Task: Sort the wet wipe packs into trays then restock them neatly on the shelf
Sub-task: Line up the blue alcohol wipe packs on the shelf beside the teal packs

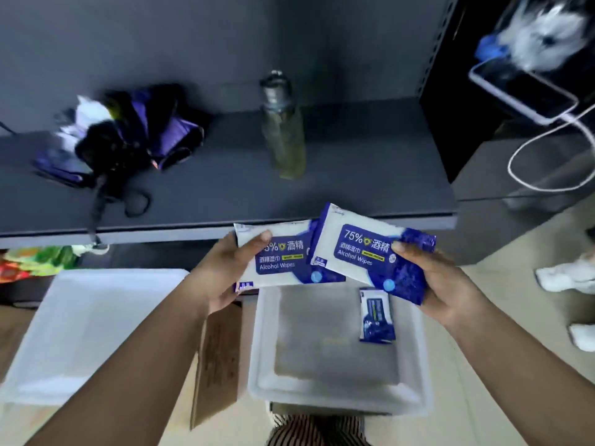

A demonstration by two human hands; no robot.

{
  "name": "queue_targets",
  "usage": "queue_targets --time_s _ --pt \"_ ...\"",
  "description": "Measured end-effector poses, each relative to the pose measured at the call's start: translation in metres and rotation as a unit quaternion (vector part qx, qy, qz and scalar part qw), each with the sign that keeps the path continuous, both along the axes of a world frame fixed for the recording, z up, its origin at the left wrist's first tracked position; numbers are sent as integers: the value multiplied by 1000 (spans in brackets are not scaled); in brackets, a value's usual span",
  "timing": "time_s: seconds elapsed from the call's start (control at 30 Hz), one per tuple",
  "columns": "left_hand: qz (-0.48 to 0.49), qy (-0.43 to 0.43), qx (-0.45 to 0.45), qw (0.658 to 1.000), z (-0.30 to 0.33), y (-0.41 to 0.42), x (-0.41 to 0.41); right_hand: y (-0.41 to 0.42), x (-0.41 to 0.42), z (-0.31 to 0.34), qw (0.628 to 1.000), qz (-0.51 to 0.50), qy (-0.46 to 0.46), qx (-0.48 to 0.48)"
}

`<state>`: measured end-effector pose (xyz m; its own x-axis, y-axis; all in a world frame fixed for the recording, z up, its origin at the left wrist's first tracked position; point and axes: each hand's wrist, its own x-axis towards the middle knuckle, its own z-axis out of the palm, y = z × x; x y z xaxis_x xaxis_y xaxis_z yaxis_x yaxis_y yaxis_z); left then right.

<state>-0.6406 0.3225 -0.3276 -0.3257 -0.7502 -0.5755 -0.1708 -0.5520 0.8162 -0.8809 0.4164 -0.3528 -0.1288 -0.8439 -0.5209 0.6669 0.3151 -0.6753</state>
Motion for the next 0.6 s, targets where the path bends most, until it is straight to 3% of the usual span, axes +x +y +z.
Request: queue_targets --time_s 0.2,0.6 --pt "7 63 -67 996 88 20 3 -4 -6 85 997 5 66 -47" --pt "25 123 -261 957 234 15 30 -46 43 247 966 20 93 -241"
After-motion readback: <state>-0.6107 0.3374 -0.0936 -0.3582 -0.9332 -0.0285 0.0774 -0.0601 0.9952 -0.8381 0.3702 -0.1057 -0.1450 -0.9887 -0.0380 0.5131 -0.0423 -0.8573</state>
